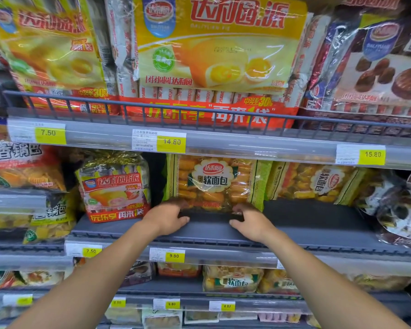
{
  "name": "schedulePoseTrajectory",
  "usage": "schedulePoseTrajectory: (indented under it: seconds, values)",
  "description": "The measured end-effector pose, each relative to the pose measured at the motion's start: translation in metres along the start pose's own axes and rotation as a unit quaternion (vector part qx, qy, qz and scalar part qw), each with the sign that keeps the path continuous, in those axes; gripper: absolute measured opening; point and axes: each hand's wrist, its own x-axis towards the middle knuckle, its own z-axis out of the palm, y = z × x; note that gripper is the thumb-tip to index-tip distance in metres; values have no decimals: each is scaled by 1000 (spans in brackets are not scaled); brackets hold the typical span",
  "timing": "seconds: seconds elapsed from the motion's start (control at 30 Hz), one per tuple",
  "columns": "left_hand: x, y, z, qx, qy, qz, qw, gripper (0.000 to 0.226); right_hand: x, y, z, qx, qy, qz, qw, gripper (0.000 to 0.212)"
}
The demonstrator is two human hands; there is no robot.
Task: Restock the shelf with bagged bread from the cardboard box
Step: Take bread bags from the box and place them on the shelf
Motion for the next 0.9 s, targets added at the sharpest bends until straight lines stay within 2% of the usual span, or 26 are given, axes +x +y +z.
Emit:
schedulePoseTrajectory:
  seconds: [0.1,0.27,0.4,0.6,0.8,0.9]
  values:
    - [-10,10,4,9,8,-14,1000,55,-12,4,-3,-12,3,-11,1000,56]
    - [-32,45,14,51,41,23,998,57,-45,13,-10,-27,36,-22,999,55]
    - [-46,87,32,71,96,73,990,60,-81,33,-12,-36,99,-62,992,49]
    - [-64,154,81,73,177,165,967,61,-141,88,-14,-49,184,-75,979,49]
    - [-84,219,155,76,154,226,959,56,-203,175,0,-46,215,-46,974,48]
    - [-93,240,200,63,112,226,965,58,-235,218,20,-33,192,-12,981,48]
